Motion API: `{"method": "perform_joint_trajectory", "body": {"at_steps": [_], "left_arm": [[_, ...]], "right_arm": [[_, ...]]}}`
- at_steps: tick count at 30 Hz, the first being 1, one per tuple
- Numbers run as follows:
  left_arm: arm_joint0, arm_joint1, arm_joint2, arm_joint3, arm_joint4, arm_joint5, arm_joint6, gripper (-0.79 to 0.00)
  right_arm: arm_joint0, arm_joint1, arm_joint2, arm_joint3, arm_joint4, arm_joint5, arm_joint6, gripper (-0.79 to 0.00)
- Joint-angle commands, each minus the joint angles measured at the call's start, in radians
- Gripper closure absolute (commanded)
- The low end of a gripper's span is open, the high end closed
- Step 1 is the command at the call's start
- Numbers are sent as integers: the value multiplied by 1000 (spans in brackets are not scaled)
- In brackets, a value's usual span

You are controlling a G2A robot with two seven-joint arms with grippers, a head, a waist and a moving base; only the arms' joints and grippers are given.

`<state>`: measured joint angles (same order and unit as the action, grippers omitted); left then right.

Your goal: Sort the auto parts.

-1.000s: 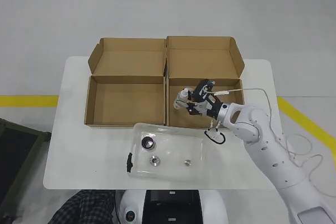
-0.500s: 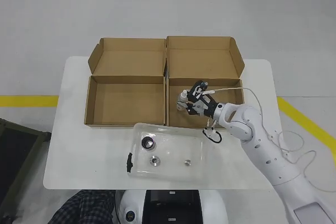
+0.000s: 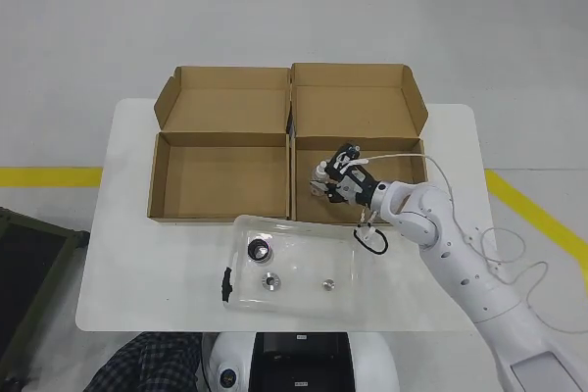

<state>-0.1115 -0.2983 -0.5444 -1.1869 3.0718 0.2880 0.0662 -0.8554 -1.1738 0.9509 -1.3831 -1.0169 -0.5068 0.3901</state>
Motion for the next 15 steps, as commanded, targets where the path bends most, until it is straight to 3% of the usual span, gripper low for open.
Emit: {"method": "perform_joint_trajectory", "body": {"at_steps": [1,8,15], "left_arm": [[0,0,0,0,0,0,0,-785],[0,0,0,0,0,0,0,-785],[0,0,0,0,0,0,0,-785]], "right_arm": [[-3,0,4,-2,-1,1,1,-785],[-27,9,45,-81,-17,10,12,-785],[-115,42,154,-339,-51,-6,130,-785]]}}
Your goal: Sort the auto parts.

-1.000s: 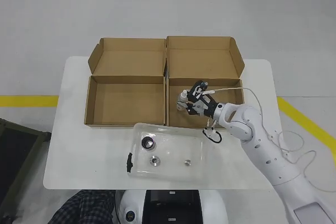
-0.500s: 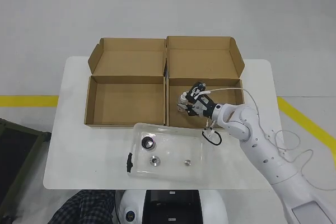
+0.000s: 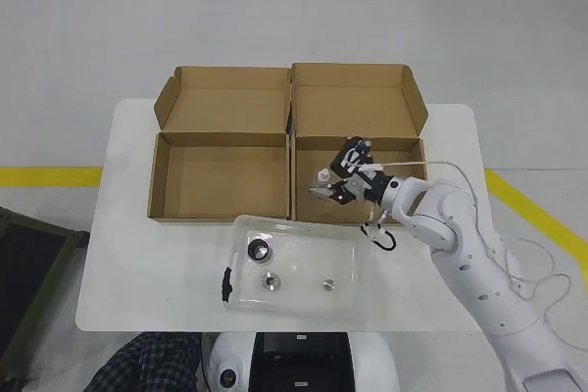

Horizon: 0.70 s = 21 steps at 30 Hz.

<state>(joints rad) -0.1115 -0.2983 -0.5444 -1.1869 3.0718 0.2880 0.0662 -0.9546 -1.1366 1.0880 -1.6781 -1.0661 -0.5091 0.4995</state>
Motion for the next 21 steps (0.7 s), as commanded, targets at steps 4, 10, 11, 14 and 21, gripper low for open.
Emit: {"method": "perform_joint_trajectory", "body": {"at_steps": [4,10,11,14,21], "left_arm": [[0,0,0,0,0,0,0,-785],[0,0,0,0,0,0,0,-785],[0,0,0,0,0,0,0,-785],[0,0,0,0,0,0,0,-785],[0,0,0,0,0,0,0,-785]], "right_arm": [[-86,21,75,-182,20,-28,76,-785],[-193,37,104,-347,10,-45,166,-785],[-213,39,107,-369,5,-42,176,-785],[-271,46,113,-426,-16,-43,208,-785],[-374,59,121,-515,-47,-61,237,-785]]}}
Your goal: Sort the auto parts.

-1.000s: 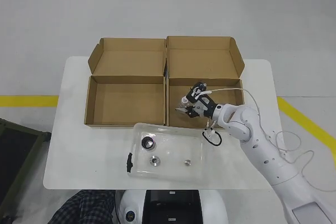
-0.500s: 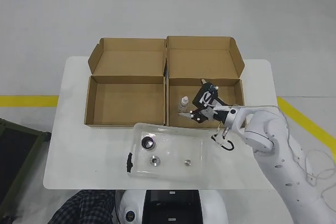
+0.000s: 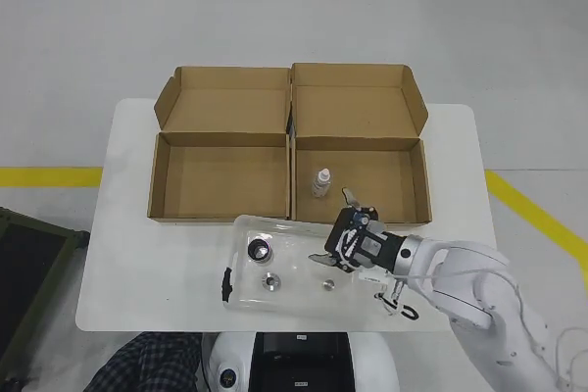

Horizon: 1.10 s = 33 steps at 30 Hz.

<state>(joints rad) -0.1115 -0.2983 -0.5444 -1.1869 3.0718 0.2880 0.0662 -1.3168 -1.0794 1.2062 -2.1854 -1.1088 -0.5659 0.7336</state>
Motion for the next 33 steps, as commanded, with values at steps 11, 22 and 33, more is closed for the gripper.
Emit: {"method": "perform_joint_trajectory", "body": {"at_steps": [11,22,33], "left_arm": [[0,0,0,0,0,0,0,-785],[0,0,0,0,0,0,0,-785],[0,0,0,0,0,0,0,-785]], "right_arm": [[-83,19,-15,-37,-25,-80,105,-785],[-69,30,-47,-20,8,-108,241,-763],[-36,37,-71,25,57,-103,311,-483]]}}
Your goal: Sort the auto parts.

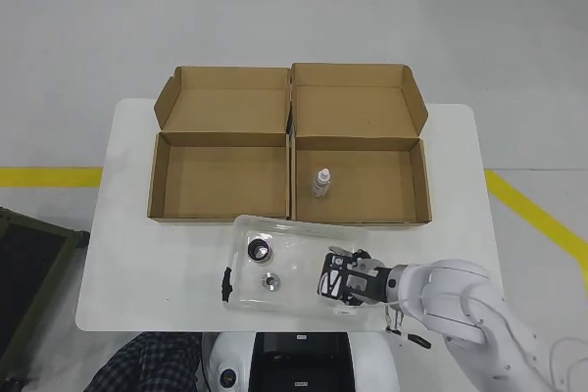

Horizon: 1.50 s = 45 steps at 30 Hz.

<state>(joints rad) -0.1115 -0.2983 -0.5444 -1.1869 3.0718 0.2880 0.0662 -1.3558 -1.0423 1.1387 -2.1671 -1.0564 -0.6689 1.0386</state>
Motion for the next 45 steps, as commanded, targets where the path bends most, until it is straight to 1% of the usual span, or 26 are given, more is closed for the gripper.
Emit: {"method": "perform_joint_trajectory", "body": {"at_steps": [1,5,9,20,24,28,37,45], "left_arm": [[0,0,0,0,0,0,0,-785],[0,0,0,0,0,0,0,-785],[0,0,0,0,0,0,0,-785],[0,0,0,0,0,0,0,-785],[0,0,0,0,0,0,0,-785],[0,0,0,0,0,0,0,-785],[0,0,0,0,0,0,0,-785],[0,0,0,0,0,0,0,-785]], "right_arm": [[8,1,-7,13,8,0,15,-480],[23,3,-32,36,42,-6,67,-493],[43,5,-49,52,75,7,103,-468],[106,6,-114,105,110,26,139,-453],[132,6,-144,126,113,37,150,-431],[156,7,-178,146,108,53,166,-391],[200,12,-229,188,122,77,190,-376],[243,14,-276,212,142,97,209,-317]]}}
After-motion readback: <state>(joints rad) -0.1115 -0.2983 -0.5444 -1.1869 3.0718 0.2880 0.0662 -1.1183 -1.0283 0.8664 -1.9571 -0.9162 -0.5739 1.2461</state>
